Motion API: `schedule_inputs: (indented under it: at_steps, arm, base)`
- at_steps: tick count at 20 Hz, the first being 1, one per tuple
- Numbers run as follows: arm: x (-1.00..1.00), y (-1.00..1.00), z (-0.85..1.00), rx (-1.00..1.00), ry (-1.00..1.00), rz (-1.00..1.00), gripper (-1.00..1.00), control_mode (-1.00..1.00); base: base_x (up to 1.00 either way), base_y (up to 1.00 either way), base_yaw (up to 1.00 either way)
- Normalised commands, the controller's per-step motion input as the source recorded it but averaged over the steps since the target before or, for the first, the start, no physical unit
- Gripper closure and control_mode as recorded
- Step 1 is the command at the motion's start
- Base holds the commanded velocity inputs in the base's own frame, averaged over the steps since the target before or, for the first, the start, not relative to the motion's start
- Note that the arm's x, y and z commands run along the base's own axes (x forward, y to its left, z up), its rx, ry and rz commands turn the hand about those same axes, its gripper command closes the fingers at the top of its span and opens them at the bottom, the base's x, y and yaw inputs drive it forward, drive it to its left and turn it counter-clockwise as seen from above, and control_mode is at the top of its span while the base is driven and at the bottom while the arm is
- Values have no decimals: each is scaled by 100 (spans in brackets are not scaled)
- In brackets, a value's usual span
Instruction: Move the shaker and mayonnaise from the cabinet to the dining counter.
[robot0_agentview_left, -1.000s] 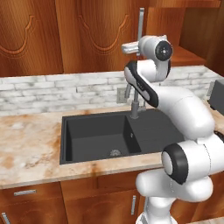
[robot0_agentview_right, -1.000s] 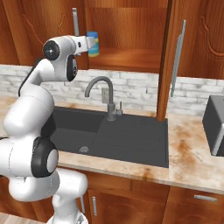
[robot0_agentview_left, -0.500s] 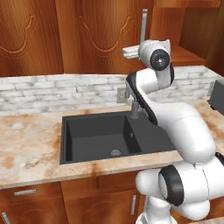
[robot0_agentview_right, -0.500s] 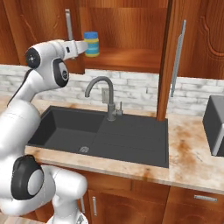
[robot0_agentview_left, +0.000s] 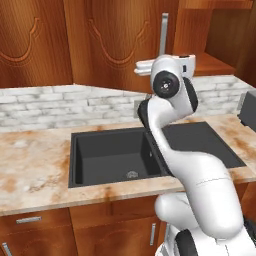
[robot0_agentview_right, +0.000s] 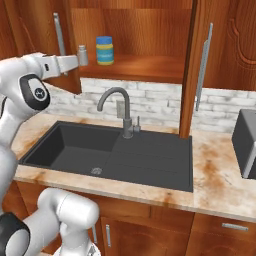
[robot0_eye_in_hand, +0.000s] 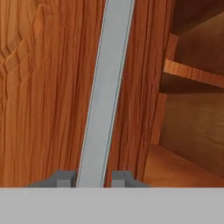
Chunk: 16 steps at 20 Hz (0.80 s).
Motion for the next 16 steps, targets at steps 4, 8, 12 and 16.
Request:
schedule_inputs:
  at_steps: [4,8,12,16]
  arm:
    - [-99,0,4,0,0,-16,100,-100]
    - [-92,5,0,0,0,-14,100,-100]
    - [-84,8,0,0,0,-13,100,-100]
    - [-32,-1,0,0,0,-8,100,-100]
  base:
    - [0,0,0]
    - [0,0,0]
    - [0,0,0]
    - [0,0,0]
